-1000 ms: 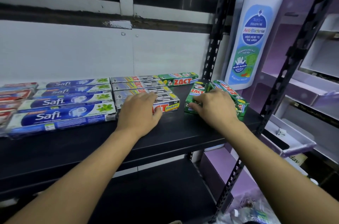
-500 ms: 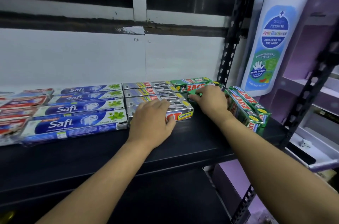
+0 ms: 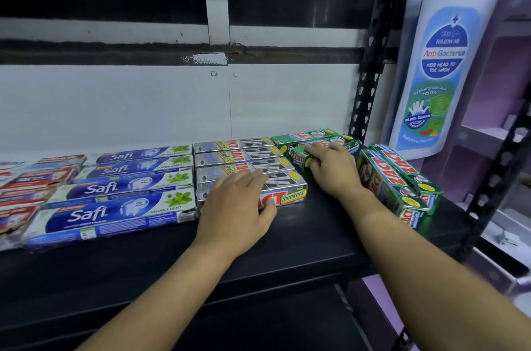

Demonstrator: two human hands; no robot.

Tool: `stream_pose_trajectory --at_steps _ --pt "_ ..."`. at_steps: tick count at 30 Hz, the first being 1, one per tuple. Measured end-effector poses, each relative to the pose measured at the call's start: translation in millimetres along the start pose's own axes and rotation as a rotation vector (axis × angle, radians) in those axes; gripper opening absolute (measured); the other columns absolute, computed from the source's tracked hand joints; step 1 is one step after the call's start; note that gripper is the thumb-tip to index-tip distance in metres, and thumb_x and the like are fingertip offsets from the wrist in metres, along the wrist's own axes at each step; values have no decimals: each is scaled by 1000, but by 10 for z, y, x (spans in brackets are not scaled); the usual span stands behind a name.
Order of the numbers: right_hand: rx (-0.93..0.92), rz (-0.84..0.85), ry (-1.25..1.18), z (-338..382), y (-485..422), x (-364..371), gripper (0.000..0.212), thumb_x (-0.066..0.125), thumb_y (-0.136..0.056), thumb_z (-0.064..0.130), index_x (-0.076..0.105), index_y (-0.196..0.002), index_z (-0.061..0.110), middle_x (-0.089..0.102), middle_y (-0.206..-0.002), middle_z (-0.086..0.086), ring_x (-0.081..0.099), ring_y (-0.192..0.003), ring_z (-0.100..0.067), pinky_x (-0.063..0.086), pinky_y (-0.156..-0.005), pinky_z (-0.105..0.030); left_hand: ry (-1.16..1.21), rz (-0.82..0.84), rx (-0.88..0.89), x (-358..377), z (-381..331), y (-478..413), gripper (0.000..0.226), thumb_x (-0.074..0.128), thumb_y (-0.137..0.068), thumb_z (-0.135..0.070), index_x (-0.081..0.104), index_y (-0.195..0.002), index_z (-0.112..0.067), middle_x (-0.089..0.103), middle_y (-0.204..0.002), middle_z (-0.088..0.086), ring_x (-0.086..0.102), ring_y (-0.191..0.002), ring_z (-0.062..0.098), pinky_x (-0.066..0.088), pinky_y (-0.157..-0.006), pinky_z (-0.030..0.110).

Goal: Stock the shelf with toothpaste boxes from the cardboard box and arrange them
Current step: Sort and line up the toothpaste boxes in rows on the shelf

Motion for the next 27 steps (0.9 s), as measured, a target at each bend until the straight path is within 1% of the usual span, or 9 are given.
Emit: stream_pose_trajectory --at_steps 3,7,10,11,14,16,20,27 --pt "-35 -14 32 23 -27 30 43 45 -98 23 52 -139 33 52 -145 7 37 -135 -32 35 -107 -47 -5 7 -2 5 -3 0 49 49 -94 -46 54 -138 -24 55 -141 -8 48 -131 14 32 -111 36" --pt "-106 -27 31 101 -50 49 40 48 -99 25 54 -138 31 57 -140 5 43 -128 -33 43 -101 -45 -9 15 -12 4 -3 -4 50 49 -92 -48 57 -135 -24 58 -138 -8 51 -128 14 35 -109 37" --pt "-121 -38 -31 125 -67 75 40 51 -99 28 53 -139 29 54 -143 1 41 -131 -31 43 -103 -43 -8 18 -22 1 -11 -5 51 50 -90 -48 58 -134 -25 59 -137 -8 53 -127 14 36 -108 37" --pt "-115 -35 -12 110 -81 93 43 50 -99 31 50 -141 27 49 -147 -1 38 -135 -31 39 -106 -44 -7 20 -25 -3 -16 -6 51 50 -90 -48 58 -134 -25 59 -137 -9 52 -127 14 36 -108 37" --pt "-44 -1 96 38 -122 161 54 44 -100 45 33 -150 30 24 -161 -8 17 -147 -33 21 -119 -48 -12 33 -29 -14 -32 -7 53 46 -90 -50 56 -136 -27 57 -139 -11 51 -128 12 34 -109 35" --pt "-11 38 93 7 -146 205 53 39 -100 49 31 -150 33 18 -162 -10 11 -149 -35 16 -120 -50 -11 35 -32 -21 -37 -2 53 45 -90 -50 55 -136 -27 56 -139 -11 50 -128 11 33 -109 34" --pt "-3 41 88 6 -149 217 50 38 -100 51 35 -148 35 29 -158 -9 13 -148 -35 20 -118 -51 0 29 -44 -29 -45 7 51 49 -87 -48 60 -132 -26 59 -137 -10 53 -127 13 36 -106 35" --pt "38 18 102 71 -112 160 46 37 -98 54 38 -142 41 38 -151 -3 19 -145 -29 24 -113 -52 -2 40 -51 -33 -50 0 52 49 -87 -49 59 -132 -26 59 -137 -11 52 -128 12 36 -107 34"
Point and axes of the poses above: each hand's wrist, its own y-axis away from the middle knuckle, its own x-axis out of the palm, z = x × y, the point moved 1 cm from there along -y, towards the middle knuckle
